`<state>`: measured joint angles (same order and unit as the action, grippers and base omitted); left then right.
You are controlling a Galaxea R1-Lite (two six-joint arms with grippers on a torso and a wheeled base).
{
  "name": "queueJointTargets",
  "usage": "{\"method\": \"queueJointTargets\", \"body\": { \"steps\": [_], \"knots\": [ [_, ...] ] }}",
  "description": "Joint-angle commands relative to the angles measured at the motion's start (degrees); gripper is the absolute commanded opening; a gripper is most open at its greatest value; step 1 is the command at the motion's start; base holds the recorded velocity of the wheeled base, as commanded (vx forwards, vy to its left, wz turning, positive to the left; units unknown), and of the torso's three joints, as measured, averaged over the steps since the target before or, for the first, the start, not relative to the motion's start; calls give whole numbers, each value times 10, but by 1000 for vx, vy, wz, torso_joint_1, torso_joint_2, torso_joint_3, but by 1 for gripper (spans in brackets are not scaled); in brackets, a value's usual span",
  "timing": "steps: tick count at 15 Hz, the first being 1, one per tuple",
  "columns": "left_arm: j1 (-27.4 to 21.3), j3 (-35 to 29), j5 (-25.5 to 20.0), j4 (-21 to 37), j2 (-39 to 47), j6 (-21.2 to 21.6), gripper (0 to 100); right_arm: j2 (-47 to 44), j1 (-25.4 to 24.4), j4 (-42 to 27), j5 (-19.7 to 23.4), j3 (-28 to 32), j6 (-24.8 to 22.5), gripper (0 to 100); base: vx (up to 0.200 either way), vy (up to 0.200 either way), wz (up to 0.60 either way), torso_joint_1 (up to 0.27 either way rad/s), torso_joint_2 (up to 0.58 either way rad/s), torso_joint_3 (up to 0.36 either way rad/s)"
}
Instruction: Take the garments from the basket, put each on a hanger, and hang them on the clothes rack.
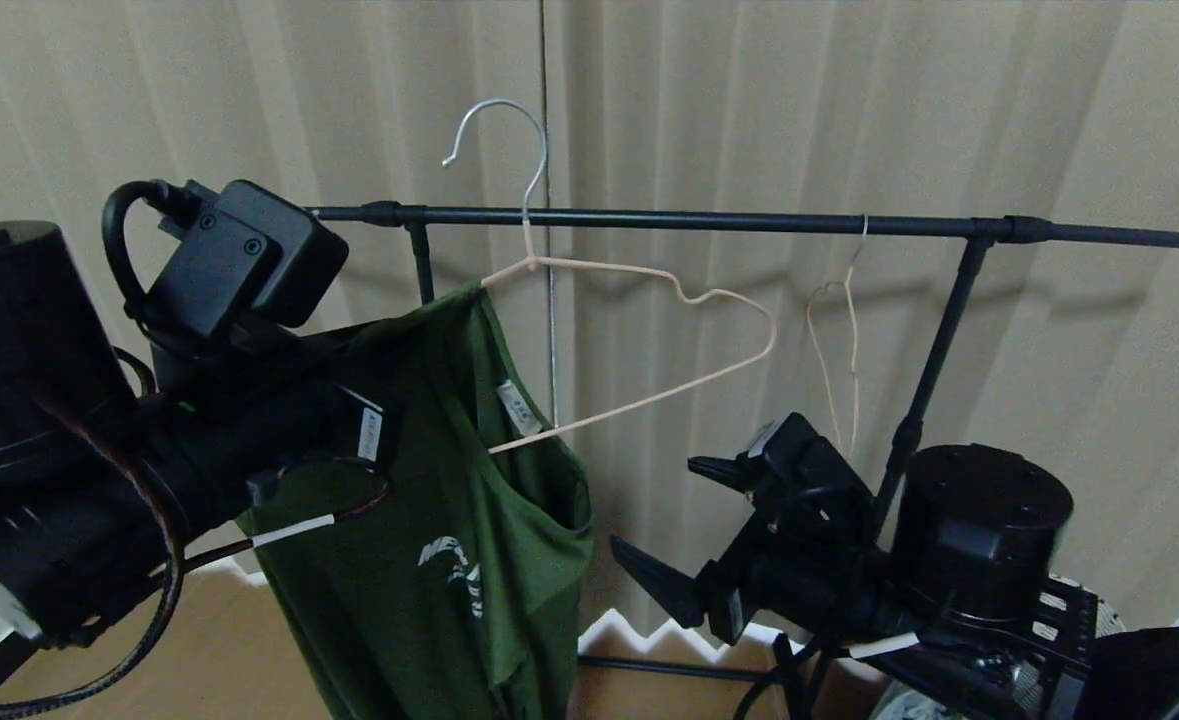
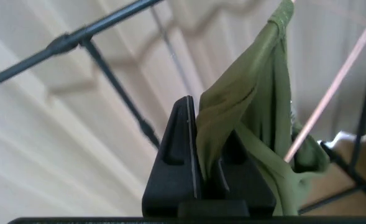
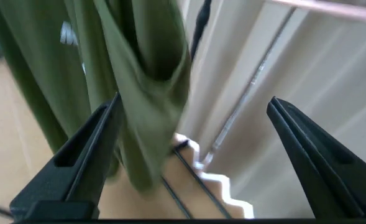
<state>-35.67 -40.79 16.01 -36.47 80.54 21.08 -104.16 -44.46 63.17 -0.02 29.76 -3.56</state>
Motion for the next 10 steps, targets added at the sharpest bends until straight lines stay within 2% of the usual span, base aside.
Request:
{"method": "queueJointTargets", "body": {
  "steps": [1,6,8,10],
  "knots": [
    [-13,-5,0,0,1,0,0,-30,-1,0,0,27,5,100,0,0,0,0,0,0],
    [-40,-4,1,0,-1,0,0,-73,-2,2,-2,58,14,100,0,0,0,0,0,0],
    [-39,-4,2,0,-2,0,0,-71,3,2,-5,47,17,100,0,0,0,0,0,0],
    [-38,-6,2,0,-7,0,0,-68,19,30,-39,8,19,100,0,0,0,0,0,0]
  ]
}}
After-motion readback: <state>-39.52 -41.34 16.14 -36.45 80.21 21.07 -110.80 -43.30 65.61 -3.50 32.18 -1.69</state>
